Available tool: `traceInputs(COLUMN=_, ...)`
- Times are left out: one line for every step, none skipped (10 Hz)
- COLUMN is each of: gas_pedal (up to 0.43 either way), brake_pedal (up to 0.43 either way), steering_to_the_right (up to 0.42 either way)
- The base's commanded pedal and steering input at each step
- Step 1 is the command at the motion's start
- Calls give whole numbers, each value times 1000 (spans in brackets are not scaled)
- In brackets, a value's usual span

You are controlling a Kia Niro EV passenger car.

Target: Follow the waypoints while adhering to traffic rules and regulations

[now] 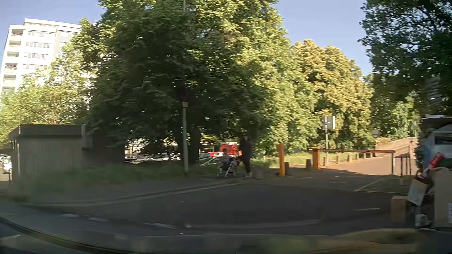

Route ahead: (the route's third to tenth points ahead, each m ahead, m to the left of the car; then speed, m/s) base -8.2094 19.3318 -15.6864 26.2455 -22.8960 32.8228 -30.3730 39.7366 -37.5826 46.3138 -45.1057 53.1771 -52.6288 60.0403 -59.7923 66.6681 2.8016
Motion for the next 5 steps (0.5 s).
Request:
traceInputs(gas_pedal=0, brake_pedal=104, steering_to_the_right=-972)
traceInputs(gas_pedal=0, brake_pedal=128, steering_to_the_right=-972)
traceInputs(gas_pedal=0, brake_pedal=134, steering_to_the_right=-972)
traceInputs(gas_pedal=0, brake_pedal=171, steering_to_the_right=-972)
traceInputs(gas_pedal=0, brake_pedal=201, steering_to_the_right=-972)
